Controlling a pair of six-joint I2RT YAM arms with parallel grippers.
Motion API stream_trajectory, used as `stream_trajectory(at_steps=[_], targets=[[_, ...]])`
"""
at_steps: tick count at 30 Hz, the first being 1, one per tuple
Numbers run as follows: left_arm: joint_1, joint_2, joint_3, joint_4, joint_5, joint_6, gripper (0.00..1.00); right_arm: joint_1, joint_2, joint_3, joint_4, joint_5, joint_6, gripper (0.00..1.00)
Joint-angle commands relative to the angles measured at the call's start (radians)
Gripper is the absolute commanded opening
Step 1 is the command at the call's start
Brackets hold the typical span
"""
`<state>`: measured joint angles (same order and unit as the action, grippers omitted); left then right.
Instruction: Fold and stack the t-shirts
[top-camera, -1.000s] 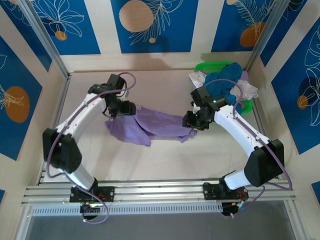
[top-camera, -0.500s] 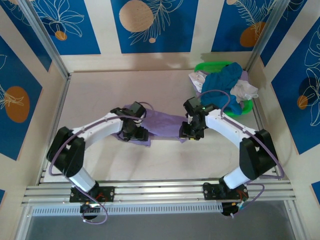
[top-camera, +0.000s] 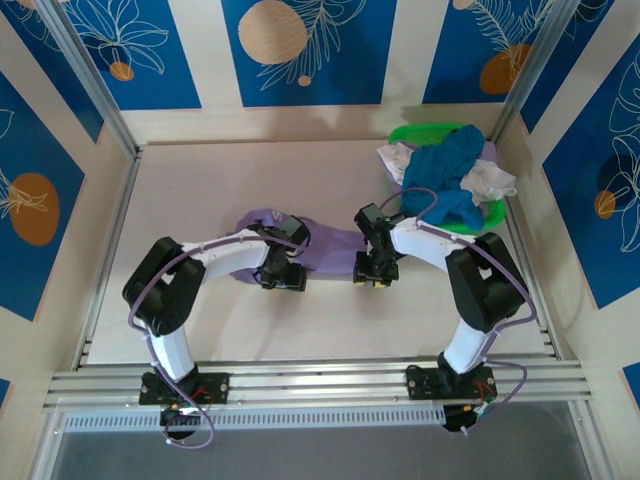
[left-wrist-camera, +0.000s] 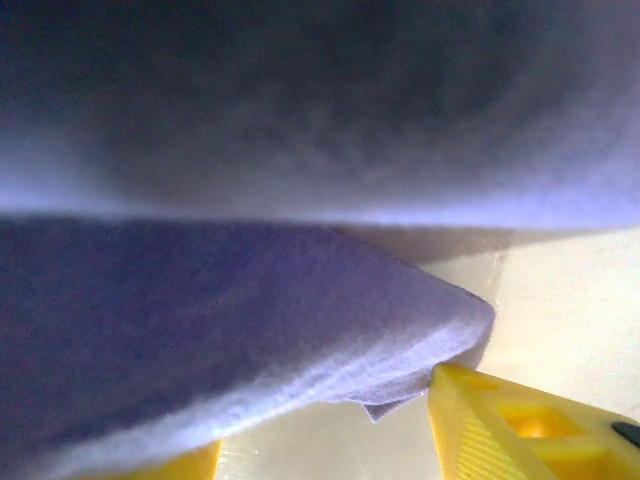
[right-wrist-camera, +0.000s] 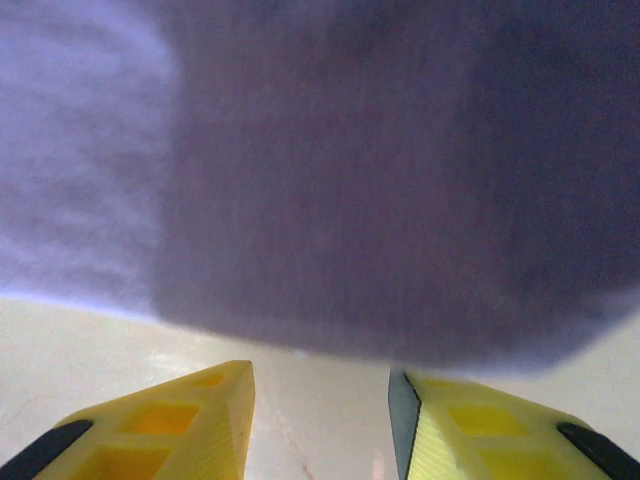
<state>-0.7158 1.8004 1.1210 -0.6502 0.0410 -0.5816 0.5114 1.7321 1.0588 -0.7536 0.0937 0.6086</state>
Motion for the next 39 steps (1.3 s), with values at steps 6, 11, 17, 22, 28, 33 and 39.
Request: stream_trajectory(at_steps=[6, 11, 17, 22, 28, 33, 39], targets=[[-0.008, 0.044, 0.020, 0.029, -0.039, -0.012, 0.39, 0.012, 0.065, 0.026, 0.077, 0.034, -0.016, 0.37], [-0.008, 0.039, 0.044, 0.011, -0.066, 0.001, 0.17, 0.014, 0.060, 0.017, 0.102, 0.045, -0.028, 0.27], [0.005, -0.013, 0.069, -0.031, -0.092, 0.028, 0.00, 0.025, -0.004, -0.003, 0.141, 0.057, -0.031, 0.09], [0.036, -0.085, 0.070, -0.078, -0.108, 0.038, 0.00, 0.027, -0.073, -0.012, 0.122, 0.100, -0.026, 0.00], [0.134, -0.234, 0.097, -0.170, -0.128, 0.076, 0.00, 0.023, -0.237, -0.007, 0.030, 0.176, -0.024, 0.00], [0.229, -0.350, 0.181, -0.269, -0.115, 0.120, 0.00, 0.015, -0.403, 0.038, -0.077, 0.231, -0.019, 0.00], [0.280, -0.396, 0.405, -0.406, -0.115, 0.188, 0.00, 0.001, -0.569, 0.180, -0.168, 0.295, -0.032, 0.00]])
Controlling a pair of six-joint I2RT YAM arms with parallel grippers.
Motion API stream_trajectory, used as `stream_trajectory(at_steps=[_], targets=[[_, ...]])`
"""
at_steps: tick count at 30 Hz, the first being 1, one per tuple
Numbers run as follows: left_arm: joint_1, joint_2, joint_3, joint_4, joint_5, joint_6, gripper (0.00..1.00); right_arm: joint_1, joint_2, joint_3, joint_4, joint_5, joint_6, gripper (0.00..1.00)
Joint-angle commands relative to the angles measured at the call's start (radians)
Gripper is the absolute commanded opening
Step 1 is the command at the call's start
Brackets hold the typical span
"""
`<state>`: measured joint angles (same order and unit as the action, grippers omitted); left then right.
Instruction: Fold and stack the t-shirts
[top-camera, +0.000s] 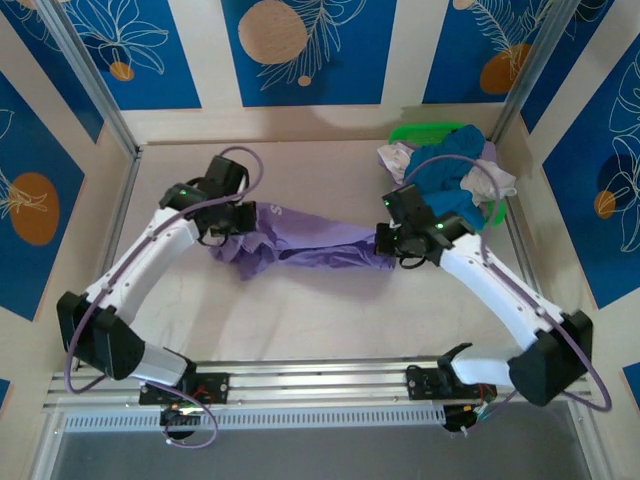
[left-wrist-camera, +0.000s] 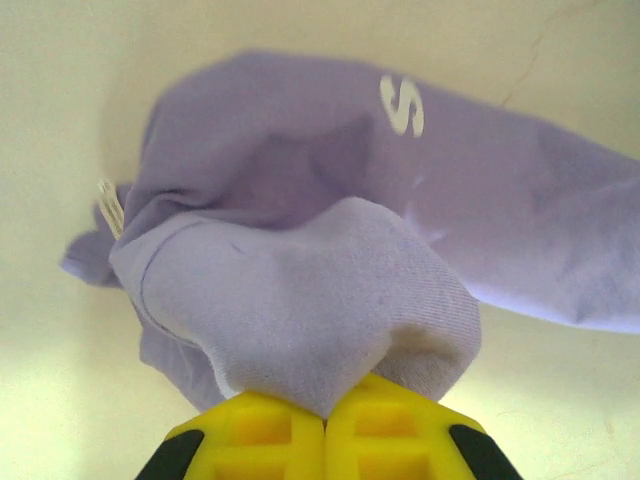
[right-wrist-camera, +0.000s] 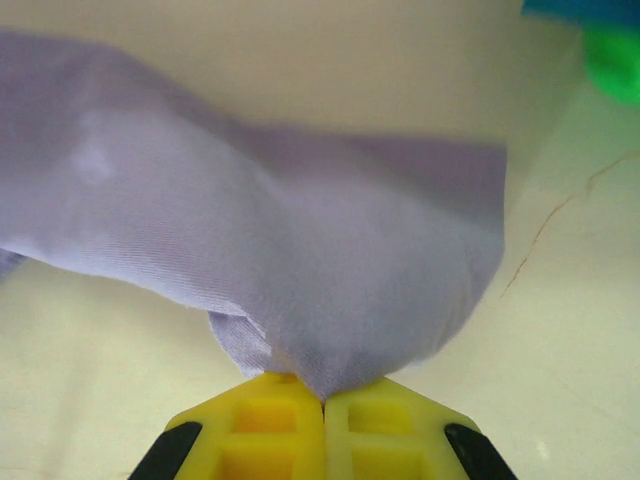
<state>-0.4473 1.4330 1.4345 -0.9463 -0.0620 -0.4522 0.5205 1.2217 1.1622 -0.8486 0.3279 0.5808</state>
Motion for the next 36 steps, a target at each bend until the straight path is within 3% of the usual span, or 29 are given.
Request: stream_trajectory(at_steps=[1, 9, 15, 22, 28, 36], targets=[[0.017, -0.029, 0.141, -0.138, -0.024, 0.072, 0.00, -0.008, -0.073, 0.113, -0.091, 0.076, -0.013, 0.00], [0.091, -0.010, 0.502, -0.276, -0.072, 0.130, 0.00, -0.010, -0.108, 0.388, -0.170, 0.148, -0.101, 0.00], [0.104, -0.023, 0.702, -0.287, -0.141, 0.141, 0.00, 0.063, -0.122, 0.577, -0.164, 0.189, -0.182, 0.00], [0.109, -0.114, 0.754, -0.218, -0.208, 0.161, 0.00, 0.199, -0.171, 0.688, -0.153, 0.260, -0.237, 0.00], [0.110, -0.208, 0.754, -0.225, -0.245, 0.174, 0.00, 0.246, -0.202, 0.710, -0.199, 0.164, -0.214, 0.00], [0.110, -0.304, 0.730, -0.269, -0.282, 0.199, 0.00, 0.343, -0.250, 0.675, -0.200, 0.155, -0.179, 0.00]])
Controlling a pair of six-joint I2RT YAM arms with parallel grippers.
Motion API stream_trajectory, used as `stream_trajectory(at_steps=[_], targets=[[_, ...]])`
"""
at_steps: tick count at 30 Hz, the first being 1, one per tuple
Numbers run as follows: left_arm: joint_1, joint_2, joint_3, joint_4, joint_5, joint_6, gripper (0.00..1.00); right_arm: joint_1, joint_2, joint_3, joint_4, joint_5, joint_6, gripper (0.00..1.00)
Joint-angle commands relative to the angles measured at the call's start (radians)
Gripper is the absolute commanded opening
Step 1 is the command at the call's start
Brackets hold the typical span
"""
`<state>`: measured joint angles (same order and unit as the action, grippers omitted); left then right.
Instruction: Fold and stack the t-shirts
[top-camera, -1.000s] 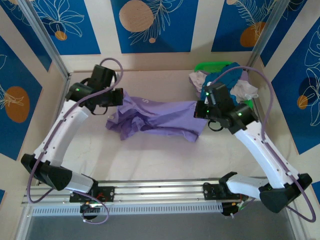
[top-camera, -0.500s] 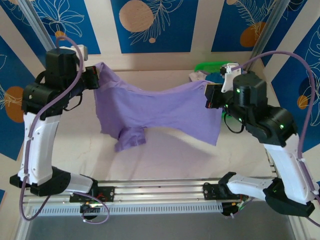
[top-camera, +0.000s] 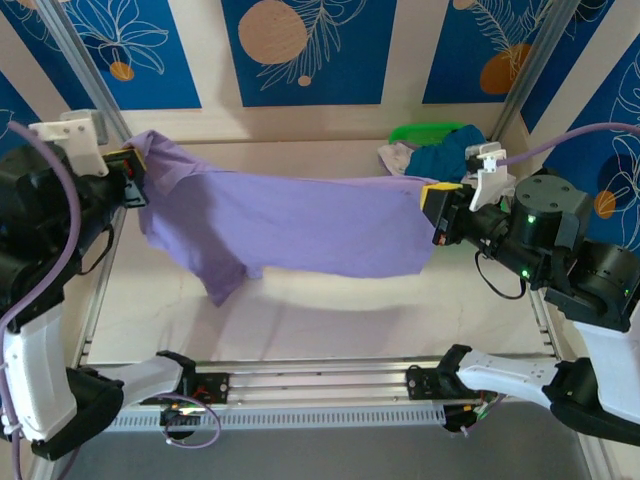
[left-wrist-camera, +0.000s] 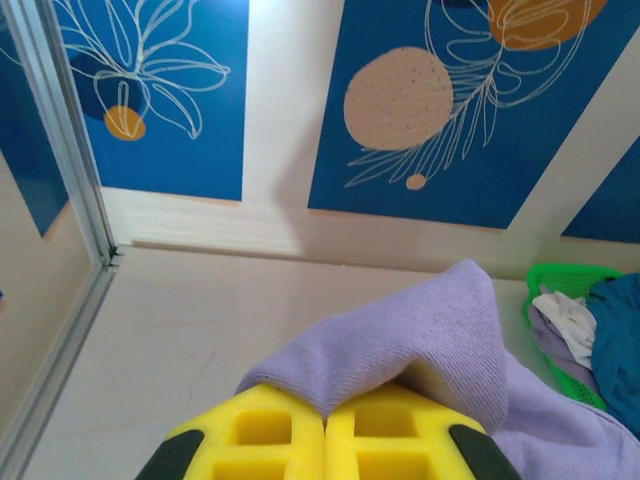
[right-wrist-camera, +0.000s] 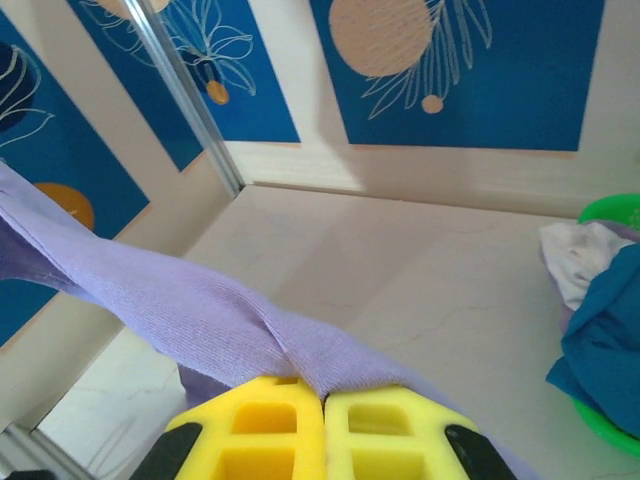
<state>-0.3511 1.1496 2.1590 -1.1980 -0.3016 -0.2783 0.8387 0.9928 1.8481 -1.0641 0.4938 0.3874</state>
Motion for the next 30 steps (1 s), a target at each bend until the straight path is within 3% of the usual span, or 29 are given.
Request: stream_trajectory(at_steps=[1, 9, 13, 16, 20, 23, 26, 30], targets=[[0.014, -0.031, 0.005, -0.022, -0.050, 0.031, 0.00, 0.038, -0.021, -0.014, 0.021, -0.014, 0.013, 0.00], [0.013, -0.028, 0.003, -0.053, -0.074, 0.079, 0.00, 0.178, 0.018, -0.022, 0.024, 0.154, -0.021, 0.00], [0.013, 0.008, -0.054, -0.046, -0.106, 0.123, 0.00, 0.179, 0.063, -0.050, 0.035, 0.256, -0.060, 0.00], [0.014, 0.056, -0.146, -0.003, -0.108, 0.146, 0.00, 0.068, 0.097, -0.125, 0.079, 0.198, -0.070, 0.00], [0.061, 0.161, -0.265, 0.095, -0.072, 0.150, 0.00, -0.192, 0.154, -0.259, 0.168, -0.058, -0.024, 0.00], [0.139, 0.273, -0.328, 0.172, 0.007, 0.144, 0.00, -0.331, 0.248, -0.335, 0.246, -0.225, -0.020, 0.00], [0.198, 0.413, -0.339, 0.230, 0.051, 0.155, 0.00, -0.417, 0.417, -0.322, 0.272, -0.329, -0.045, 0.00], [0.255, 0.626, -0.272, 0.298, 0.108, 0.180, 0.00, -0.510, 0.701, -0.164, 0.233, -0.394, -0.094, 0.00]])
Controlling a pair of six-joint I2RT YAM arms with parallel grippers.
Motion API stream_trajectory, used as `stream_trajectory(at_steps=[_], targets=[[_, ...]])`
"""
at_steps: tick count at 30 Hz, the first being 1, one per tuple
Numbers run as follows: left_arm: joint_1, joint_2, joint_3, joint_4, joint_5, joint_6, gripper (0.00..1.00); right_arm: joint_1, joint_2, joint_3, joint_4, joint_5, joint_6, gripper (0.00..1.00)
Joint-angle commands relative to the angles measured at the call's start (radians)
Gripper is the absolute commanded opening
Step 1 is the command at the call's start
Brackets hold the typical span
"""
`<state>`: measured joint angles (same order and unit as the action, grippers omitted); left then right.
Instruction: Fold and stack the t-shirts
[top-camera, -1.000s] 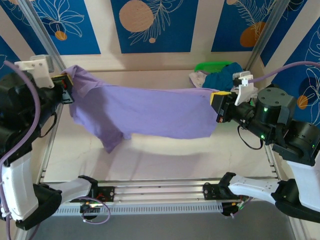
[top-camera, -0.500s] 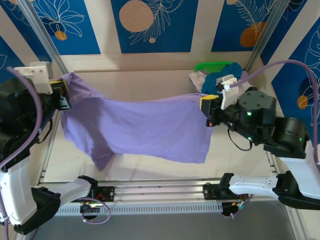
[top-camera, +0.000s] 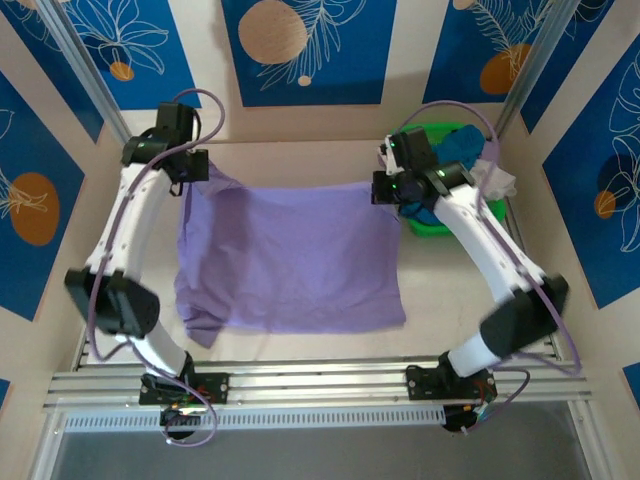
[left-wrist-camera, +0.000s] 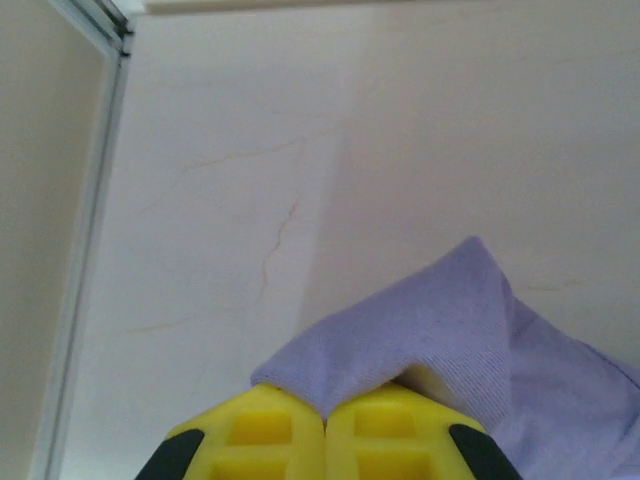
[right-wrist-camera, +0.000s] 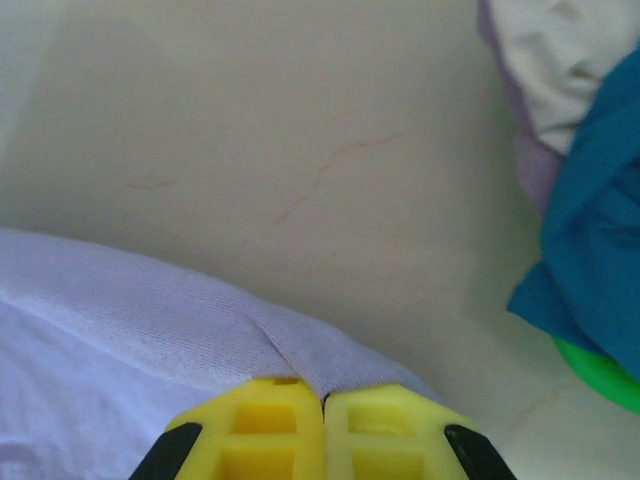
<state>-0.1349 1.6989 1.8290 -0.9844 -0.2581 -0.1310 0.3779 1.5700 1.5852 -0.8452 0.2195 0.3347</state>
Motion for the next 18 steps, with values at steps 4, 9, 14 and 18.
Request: stream_trajectory(at_steps=[4, 9, 14, 18], targets=[[0.068, 0.305, 0.247, 0.044, 0.126, 0.016, 0.54, -0.093, 0.365, 0.396, -0.134, -0.119, -0.057, 0.39], [0.082, 0.382, 0.400, -0.045, 0.145, 0.004, 0.62, -0.078, 0.395, 0.540, -0.248, -0.085, -0.043, 0.47], [0.090, 0.255, 0.277, -0.076, 0.197, -0.011, 0.64, -0.036, 0.217, 0.354, -0.230, -0.092, 0.017, 0.48], [0.090, 0.088, 0.037, -0.070, 0.299, -0.059, 0.65, 0.014, 0.047, 0.114, -0.180, -0.099, 0.113, 0.49]])
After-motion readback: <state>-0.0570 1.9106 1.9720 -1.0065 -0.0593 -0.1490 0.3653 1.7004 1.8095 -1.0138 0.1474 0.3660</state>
